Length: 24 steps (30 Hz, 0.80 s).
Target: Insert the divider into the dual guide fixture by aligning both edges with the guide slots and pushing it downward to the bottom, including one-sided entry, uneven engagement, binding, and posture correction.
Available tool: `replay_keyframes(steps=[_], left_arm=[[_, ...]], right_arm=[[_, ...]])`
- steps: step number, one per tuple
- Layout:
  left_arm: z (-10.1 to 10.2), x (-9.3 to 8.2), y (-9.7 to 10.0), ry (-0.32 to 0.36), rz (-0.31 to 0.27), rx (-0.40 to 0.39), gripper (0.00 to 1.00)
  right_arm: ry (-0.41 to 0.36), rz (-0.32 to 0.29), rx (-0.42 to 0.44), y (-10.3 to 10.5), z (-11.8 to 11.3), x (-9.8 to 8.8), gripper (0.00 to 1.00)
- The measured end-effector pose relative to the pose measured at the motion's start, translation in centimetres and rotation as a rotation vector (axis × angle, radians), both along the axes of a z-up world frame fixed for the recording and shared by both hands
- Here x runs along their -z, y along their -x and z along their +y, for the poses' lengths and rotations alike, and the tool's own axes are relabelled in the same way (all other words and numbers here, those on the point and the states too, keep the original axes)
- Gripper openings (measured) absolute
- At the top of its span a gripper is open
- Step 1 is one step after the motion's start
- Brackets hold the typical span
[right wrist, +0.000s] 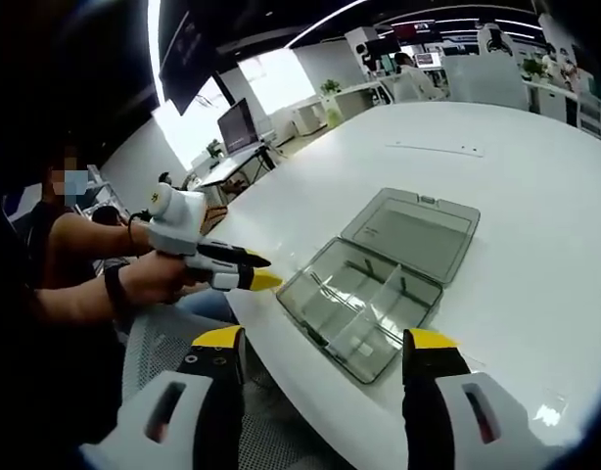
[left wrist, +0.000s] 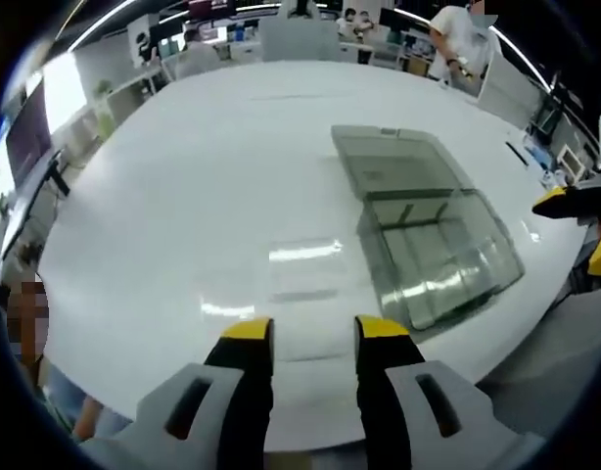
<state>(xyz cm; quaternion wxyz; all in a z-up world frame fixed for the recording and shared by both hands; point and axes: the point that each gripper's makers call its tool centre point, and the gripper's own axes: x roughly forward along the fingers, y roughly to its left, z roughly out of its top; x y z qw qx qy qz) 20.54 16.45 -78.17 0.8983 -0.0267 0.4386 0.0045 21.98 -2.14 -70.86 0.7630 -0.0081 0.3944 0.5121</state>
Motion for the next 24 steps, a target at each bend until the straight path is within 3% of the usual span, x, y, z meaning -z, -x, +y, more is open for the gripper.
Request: replay_keyframes(steps=[24], left_arm=[[-0.8, -2.8, -0.4, 0.017, -0.099, 0.004, 0.31]], right_arm=[[-0.047, -0.004, -0.011, 0.4, 0.7, -1.0, 0.58]])
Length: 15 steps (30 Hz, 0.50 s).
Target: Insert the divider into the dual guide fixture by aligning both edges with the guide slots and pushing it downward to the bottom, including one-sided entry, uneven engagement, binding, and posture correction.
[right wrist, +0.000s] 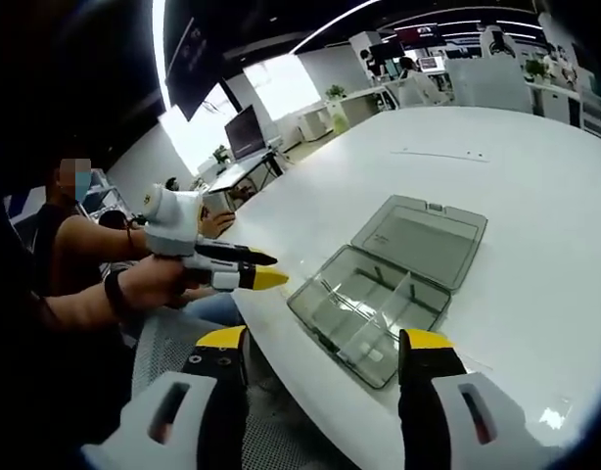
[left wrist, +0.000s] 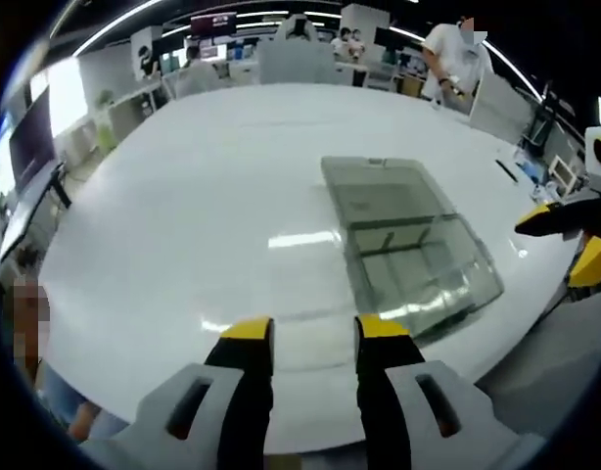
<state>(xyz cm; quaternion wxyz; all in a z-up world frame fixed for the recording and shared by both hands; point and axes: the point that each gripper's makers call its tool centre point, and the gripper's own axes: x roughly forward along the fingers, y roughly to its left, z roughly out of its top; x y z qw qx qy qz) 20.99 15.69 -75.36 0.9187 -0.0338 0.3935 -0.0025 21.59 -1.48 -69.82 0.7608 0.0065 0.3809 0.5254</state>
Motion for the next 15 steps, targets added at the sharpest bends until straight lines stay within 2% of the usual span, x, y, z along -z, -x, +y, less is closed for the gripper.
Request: replay_keyframes(steps=[7, 15], left_arm=[[-0.1, -1.4, -0.2, 0.008, -0.05, 0.002, 0.31], [-0.9, -2.0, -0.6, 0.03, -0.084, 0.013, 0.31]], right_arm=[[-0.021, -0.001, 0.011, 0.0, 0.3, -0.3, 0.55], [-0.026, -0.002, 0.001, 0.2, 0.5, -0.4, 0.52]])
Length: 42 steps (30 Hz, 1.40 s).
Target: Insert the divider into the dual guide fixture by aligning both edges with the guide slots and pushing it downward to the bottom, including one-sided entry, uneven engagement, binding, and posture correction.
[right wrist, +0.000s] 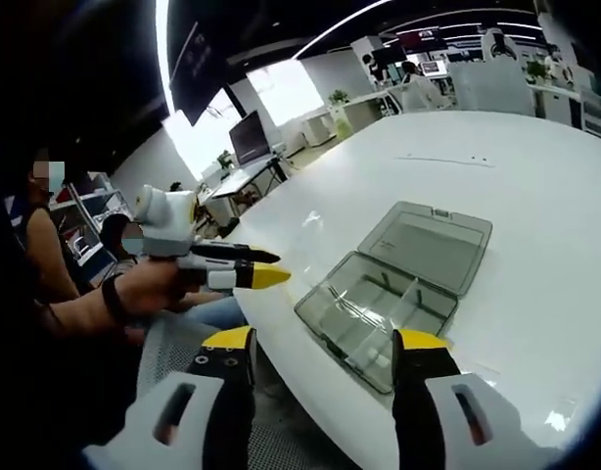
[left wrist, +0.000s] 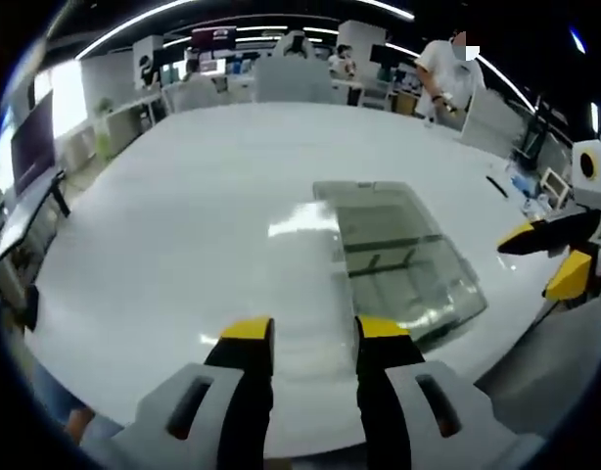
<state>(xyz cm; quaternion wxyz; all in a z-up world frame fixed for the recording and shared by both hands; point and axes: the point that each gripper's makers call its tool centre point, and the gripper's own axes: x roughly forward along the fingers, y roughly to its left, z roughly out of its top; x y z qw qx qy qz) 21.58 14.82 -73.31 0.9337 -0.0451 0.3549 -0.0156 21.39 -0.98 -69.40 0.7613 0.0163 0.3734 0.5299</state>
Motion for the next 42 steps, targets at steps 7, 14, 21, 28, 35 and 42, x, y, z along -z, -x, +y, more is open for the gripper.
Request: replay_keyframes(steps=[7, 14, 21, 28, 35, 42], left_arm=[[-1.1, -0.7, -0.3, 0.019, -0.031, 0.021, 0.31], [-1.5, -1.1, -0.5, 0.037, -0.053, 0.028, 0.31], [-2.0, -1.3, -0.5, 0.047, -0.059, 0.04, 0.31], [-2.8, -2.0, -0.6, 0.061, -0.082, 0.057, 0.31], [-3.5, -2.3, -0.8, 0.07, -0.092, 0.074, 0.31], [-4.1, -2.8, -0.9, 0.082, -0.106, 0.085, 0.31]], right_arm=[[-0.011, 0.004, 0.001, -0.1, 0.1, -0.3, 0.48], [-0.029, 0.007, -0.003, -0.1, 0.4, -0.6, 0.47], [-0.036, 0.009, -0.016, 0.2, 0.8, -0.7, 0.45], [-0.043, 0.008, -0.023, 0.4, 0.9, -1.0, 0.43], [-0.077, 0.015, -0.023, 0.4, 1.3, -1.6, 0.42], [-0.124, 0.049, 0.004, 0.2, 1.4, -1.9, 0.4]])
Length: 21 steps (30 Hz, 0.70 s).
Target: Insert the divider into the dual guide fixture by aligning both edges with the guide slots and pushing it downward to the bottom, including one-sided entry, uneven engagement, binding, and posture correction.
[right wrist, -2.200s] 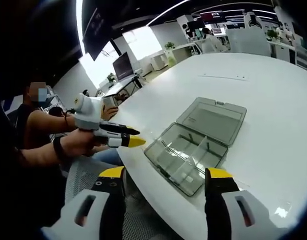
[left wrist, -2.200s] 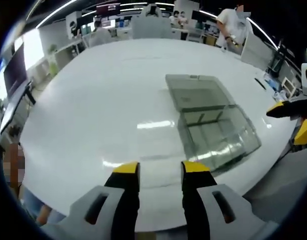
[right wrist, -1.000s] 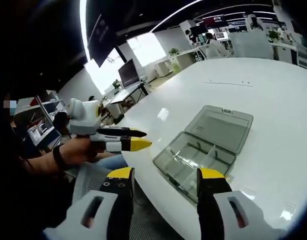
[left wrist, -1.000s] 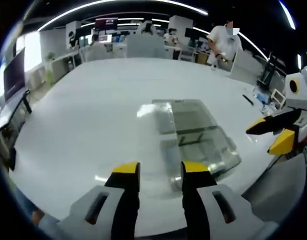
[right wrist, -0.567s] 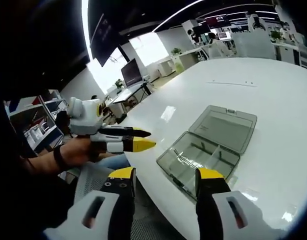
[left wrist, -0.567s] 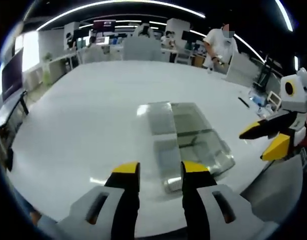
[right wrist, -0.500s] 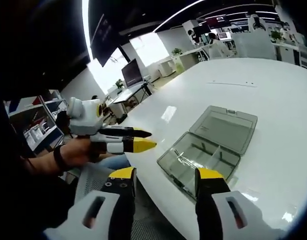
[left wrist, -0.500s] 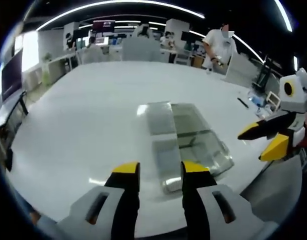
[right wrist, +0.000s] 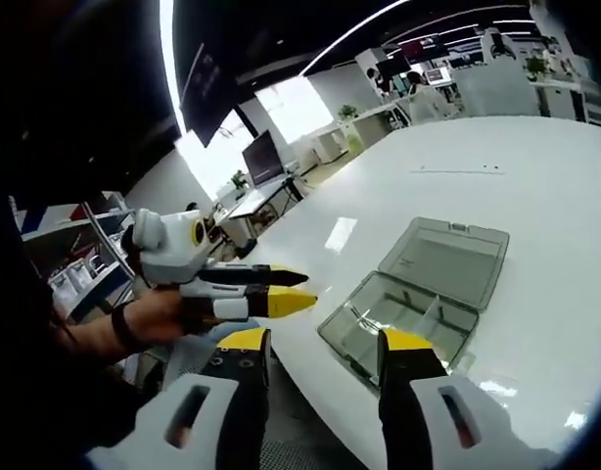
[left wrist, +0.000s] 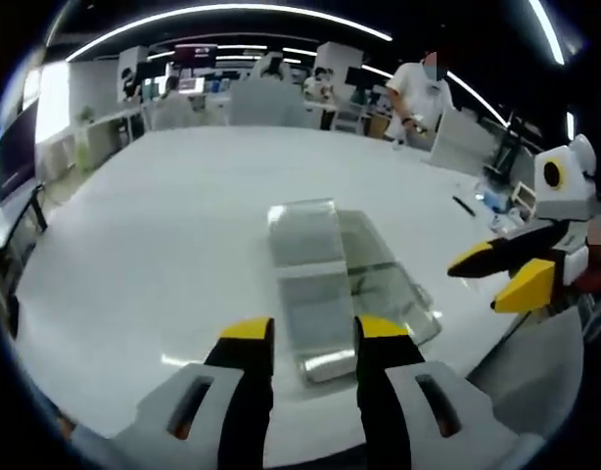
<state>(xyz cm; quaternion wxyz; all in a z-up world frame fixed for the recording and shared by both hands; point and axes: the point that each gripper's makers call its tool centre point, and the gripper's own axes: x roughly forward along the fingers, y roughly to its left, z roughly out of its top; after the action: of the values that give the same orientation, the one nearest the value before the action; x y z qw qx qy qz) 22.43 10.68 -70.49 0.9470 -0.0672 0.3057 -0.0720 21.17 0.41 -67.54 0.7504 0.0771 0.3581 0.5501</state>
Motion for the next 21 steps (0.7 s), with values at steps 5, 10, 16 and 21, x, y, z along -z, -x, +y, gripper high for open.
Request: replay_keyframes(steps=[5, 10, 16, 21], left_arm=[[-0.7, -0.2, 0.2, 0.012, -0.007, 0.011, 0.31], [-1.1, -0.4, 0.3, 0.032, -0.02, 0.017, 0.31], [-1.5, -0.6, 0.2, 0.041, -0.026, 0.025, 0.31], [-2.1, -1.1, -0.2, 0.054, -0.049, 0.034, 0.31]], right_arm=[[-0.008, -0.003, 0.005, 0.0, 0.1, -0.1, 0.4], [-0.031, -0.004, 0.018, -0.2, 0.1, -0.5, 0.39], [-0.045, 0.001, 0.034, -0.5, 0.1, -0.6, 0.39], [-0.053, 0.0, 0.033, -0.6, 0.3, -0.8, 0.38]])
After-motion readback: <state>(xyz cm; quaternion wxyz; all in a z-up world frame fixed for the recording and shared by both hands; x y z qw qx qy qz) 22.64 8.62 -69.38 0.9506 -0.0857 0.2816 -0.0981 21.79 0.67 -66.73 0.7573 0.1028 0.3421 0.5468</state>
